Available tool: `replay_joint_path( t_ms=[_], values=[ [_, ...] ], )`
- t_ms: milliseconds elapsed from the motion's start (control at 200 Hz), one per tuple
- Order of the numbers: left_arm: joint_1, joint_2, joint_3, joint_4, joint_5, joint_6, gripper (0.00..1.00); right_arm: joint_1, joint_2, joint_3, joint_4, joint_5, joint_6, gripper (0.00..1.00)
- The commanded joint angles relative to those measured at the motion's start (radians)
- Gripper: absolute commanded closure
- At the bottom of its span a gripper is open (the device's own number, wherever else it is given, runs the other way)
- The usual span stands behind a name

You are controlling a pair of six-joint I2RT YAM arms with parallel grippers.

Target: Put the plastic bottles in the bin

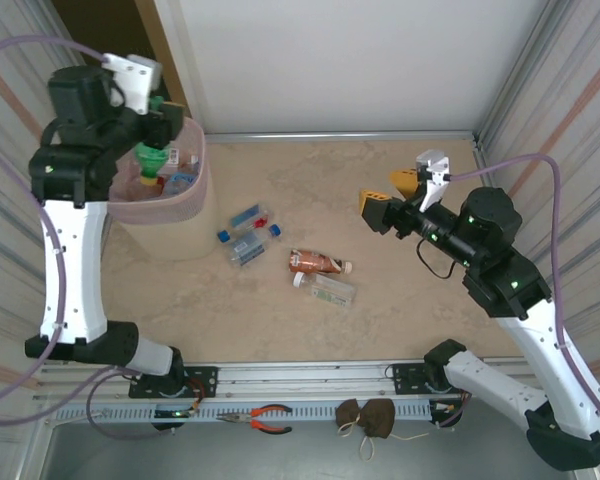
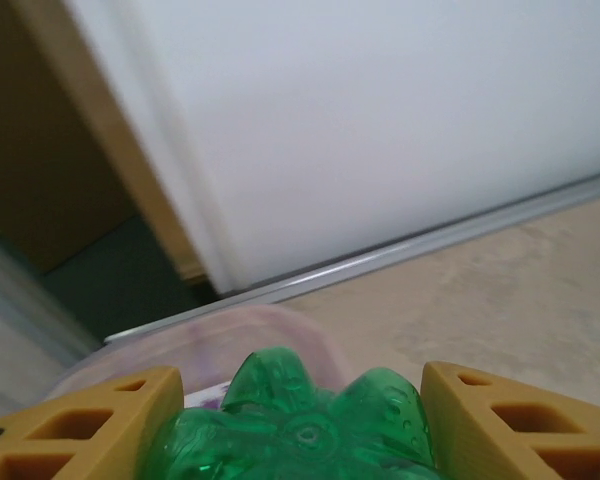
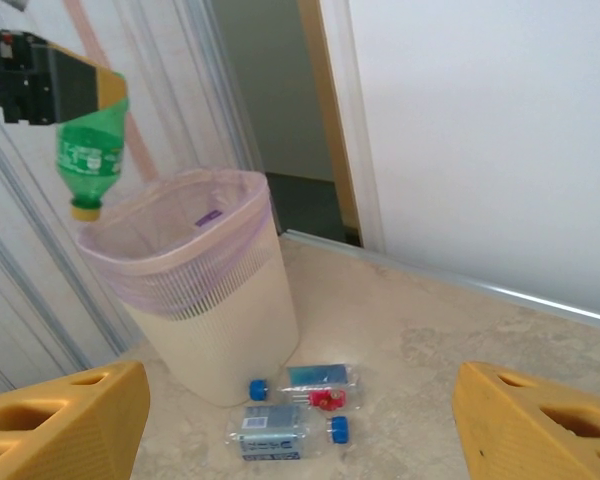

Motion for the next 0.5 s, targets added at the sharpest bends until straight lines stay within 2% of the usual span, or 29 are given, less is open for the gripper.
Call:
replay_joint_path(
  t_ms=[0, 185, 356, 496],
  values=[
    [0.118, -0.045, -0.073, 0.095, 0.077, 0.002, 0.48, -0.008, 0.015, -0.002, 0.026, -0.031, -0.018, 0.22],
    [0.287, -0.096, -0.262, 0.255, 0.15, -0.042, 0.49, -0.013, 0.049, -0.001, 0.054, -0.061, -0.014, 0.22],
    [0.358, -0.097, -0.418, 0.374, 0.182, -0.072, 0.51, -0.016, 0.071, -0.013, 0.082, -0.083, -0.006, 0.22],
    [0.375, -0.086, -0.518, 0.435, 0.174, -0.083, 0.51, -0.02, 0.082, -0.019, 0.087, -0.09, -0.004, 0.22]
  ],
)
